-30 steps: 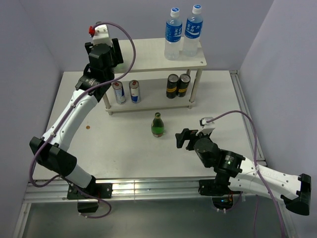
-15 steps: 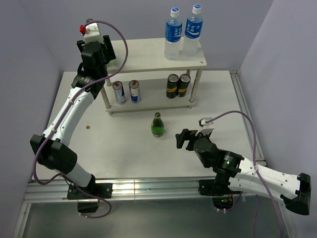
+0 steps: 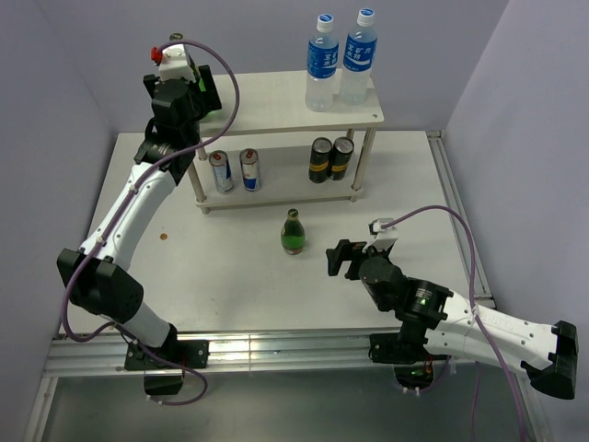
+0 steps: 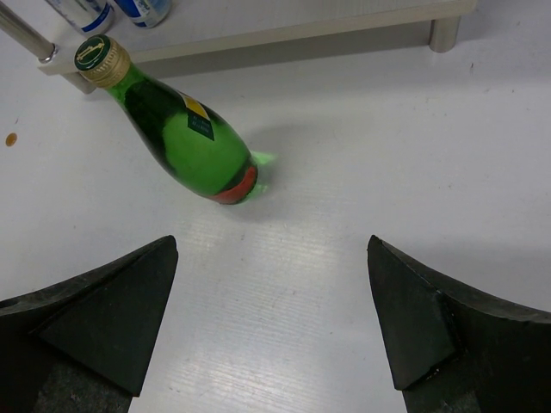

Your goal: Place and organize the beverage onto the shelf

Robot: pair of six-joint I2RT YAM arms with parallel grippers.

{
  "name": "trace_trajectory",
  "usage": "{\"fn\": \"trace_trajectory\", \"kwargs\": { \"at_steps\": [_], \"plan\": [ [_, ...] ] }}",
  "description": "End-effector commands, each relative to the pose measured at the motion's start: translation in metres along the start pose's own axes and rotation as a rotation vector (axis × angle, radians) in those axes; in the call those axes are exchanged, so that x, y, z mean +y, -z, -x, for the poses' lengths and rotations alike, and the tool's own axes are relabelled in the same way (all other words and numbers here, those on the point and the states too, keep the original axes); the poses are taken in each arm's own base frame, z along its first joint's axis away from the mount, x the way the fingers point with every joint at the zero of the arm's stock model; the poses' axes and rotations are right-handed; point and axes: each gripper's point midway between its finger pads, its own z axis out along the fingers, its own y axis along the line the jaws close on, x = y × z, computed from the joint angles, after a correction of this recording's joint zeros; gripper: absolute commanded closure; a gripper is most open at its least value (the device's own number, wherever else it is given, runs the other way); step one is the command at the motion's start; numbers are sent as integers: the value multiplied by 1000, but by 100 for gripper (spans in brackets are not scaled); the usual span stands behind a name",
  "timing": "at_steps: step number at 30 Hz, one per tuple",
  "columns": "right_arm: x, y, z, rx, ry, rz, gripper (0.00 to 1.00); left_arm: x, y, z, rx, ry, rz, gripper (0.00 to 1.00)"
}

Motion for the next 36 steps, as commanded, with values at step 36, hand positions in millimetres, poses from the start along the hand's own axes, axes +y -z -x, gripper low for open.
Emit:
{"fn": "trace_trajectory", "kwargs": {
  "at_steps": [36],
  "plan": [
    [-8, -1, -1, -22, -38, -20, 2, -15, 118, 70, -123, 20, -31, 1]
  ]
}}
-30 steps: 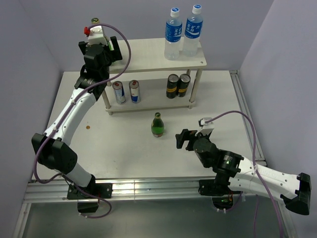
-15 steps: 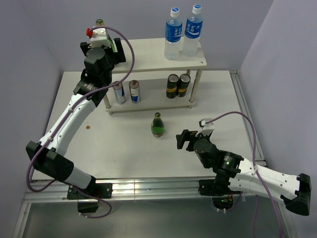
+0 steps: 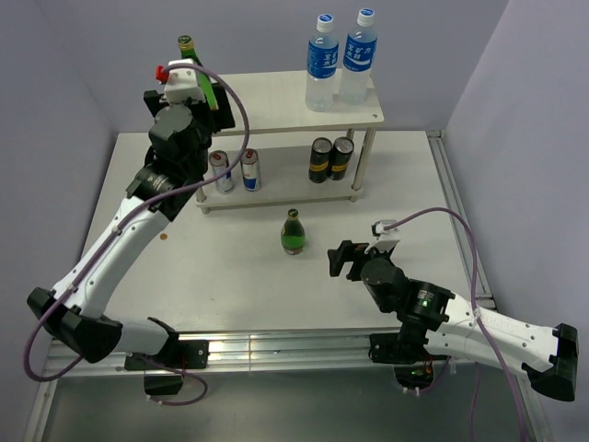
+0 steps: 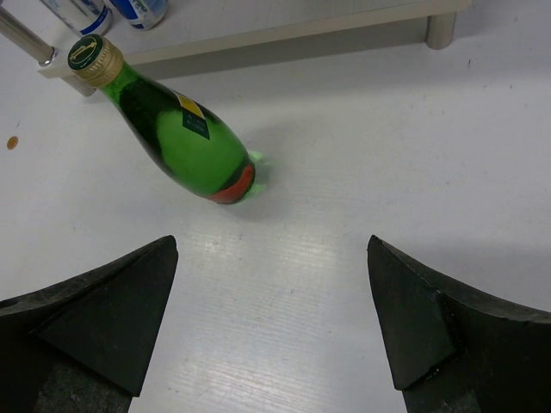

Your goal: Place and organize the beverage onto the shelf

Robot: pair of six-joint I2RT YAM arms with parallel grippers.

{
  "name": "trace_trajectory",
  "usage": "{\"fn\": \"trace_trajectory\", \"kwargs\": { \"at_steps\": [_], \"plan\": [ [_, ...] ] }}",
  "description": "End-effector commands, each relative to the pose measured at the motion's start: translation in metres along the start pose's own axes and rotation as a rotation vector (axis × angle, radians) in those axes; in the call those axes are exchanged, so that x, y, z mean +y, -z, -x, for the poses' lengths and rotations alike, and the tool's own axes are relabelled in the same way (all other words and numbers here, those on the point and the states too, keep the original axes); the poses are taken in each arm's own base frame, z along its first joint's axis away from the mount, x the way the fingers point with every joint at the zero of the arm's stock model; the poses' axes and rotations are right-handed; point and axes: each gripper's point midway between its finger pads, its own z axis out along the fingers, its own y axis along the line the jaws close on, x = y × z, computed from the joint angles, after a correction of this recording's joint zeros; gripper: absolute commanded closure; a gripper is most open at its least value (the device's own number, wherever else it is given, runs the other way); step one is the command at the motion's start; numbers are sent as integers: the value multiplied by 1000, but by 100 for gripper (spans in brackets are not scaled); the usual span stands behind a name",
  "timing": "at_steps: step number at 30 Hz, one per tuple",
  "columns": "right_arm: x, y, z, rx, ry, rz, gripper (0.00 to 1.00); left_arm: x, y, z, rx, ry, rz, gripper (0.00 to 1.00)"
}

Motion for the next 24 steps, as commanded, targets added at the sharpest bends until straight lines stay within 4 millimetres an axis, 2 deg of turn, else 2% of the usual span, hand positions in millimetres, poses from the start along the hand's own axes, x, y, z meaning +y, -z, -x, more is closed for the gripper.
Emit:
{"fn": "trace_trajectory", "kwargs": {
  "at_steps": [1, 2, 4, 5, 7, 8, 9, 10, 11, 13, 14, 16, 17, 18, 19, 20, 22, 23, 24],
  "plan": [
    [-3, -2, 1, -16, -22, -20, 2, 14, 46, 43, -70, 50, 9, 1],
    [-3, -3, 0, -14, -20, -20, 2, 5, 57, 35, -47, 42, -25, 1],
    [-3, -3, 0, -14, -17, -20, 2, 5, 78, 42, -48, 74, -58, 1],
    [-3, -3, 0, -14, -17, -20, 2, -2, 90, 28, -7, 54, -89, 1],
    [-3, -4, 0, -14, -14, -22, 2, -3, 110, 26, 8, 73, -137, 1],
    [-2, -4, -1, -12, -11, -20, 2, -20, 122, 6, 52, 75, -211, 1],
    [-2, -5, -1, -13, -12, -23, 2, -27, 131, -7, 83, 68, -264, 1],
    [-1, -5, -2, -8, -8, -21, 2, -31, 143, -12, 93, 115, -321, 1],
    [-1, -6, -2, -8, -9, -23, 2, -46, 151, -51, 163, 87, -399, 1],
    [-1, -6, -1, -10, -10, -29, 2, -61, 163, -78, 188, 135, -490, 1],
    [-1, -6, 0, -12, -17, -31, 2, -67, 171, -131, 263, 102, -519, 1],
    [0, -6, 1, -17, -27, -29, 2, -81, 177, -157, 254, 180, -573, 1],
    [1, -6, 1, -15, -32, -25, 2, -79, 190, -209, 319, 147, -591, 1],
    [2, -5, 2, -18, -33, -19, 2, -83, 198, -227, 339, 158, -629, 1],
    [1, -5, 2, -15, -31, -21, 2, -91, 201, -223, 293, 240, -657, 1],
    [2, -5, 4, -15, -32, -21, 2, -82, 210, -259, 338, 225, -656, 1],
    [0, -4, 3, -9, -25, -30, 2, -84, 213, -267, 314, 285, -673, 1],
    [-1, -3, 5, -12, -27, -31, 2, -80, 216, -281, 333, 276, -668, 1],
    [-2, -2, 6, -16, -28, -30, 2, -81, 218, -286, 339, 276, -678, 1]
  ]
}}
